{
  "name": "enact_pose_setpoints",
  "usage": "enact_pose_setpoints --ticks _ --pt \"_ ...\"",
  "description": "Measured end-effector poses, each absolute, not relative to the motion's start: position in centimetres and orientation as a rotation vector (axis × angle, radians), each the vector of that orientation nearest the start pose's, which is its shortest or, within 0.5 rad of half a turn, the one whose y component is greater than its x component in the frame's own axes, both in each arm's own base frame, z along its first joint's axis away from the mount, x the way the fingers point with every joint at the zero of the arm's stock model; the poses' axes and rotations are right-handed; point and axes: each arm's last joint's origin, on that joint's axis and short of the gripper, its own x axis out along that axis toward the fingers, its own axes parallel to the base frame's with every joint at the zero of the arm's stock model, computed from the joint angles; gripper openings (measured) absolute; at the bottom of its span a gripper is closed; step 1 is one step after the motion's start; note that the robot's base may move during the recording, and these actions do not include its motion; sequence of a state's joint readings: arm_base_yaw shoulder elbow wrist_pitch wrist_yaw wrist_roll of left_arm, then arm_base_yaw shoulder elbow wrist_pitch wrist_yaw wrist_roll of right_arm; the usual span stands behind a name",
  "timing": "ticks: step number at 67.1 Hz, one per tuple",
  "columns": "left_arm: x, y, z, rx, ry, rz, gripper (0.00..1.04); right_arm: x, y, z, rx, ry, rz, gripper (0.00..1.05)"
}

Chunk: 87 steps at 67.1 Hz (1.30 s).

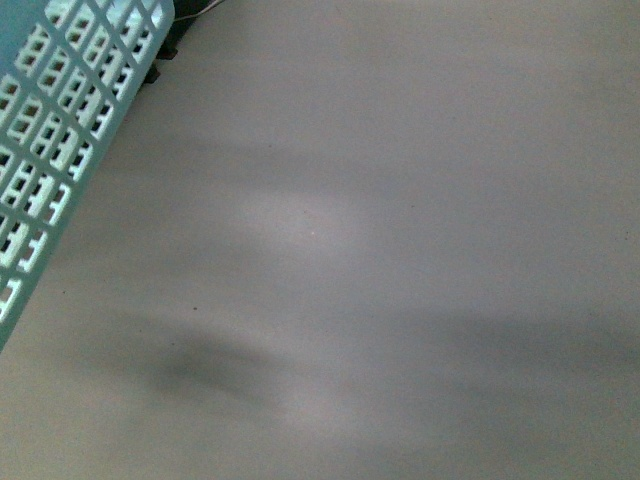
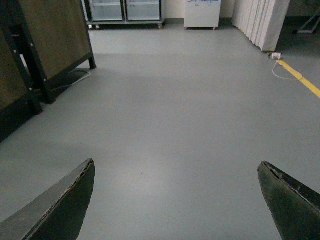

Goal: Pick lemon and mango into basket

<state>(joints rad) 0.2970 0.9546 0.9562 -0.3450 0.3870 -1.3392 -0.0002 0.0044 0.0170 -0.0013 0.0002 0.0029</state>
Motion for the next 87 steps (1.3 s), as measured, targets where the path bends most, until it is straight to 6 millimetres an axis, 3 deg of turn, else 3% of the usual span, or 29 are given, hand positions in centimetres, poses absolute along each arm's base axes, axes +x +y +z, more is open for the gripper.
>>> enact_pose_setpoints --ticks 87 --pt "19.75 4.88 34.84 -1.440 0.331 0.129 0.14 9.69 0.00 16.88 0.003 -0.011 -0.001 0.96"
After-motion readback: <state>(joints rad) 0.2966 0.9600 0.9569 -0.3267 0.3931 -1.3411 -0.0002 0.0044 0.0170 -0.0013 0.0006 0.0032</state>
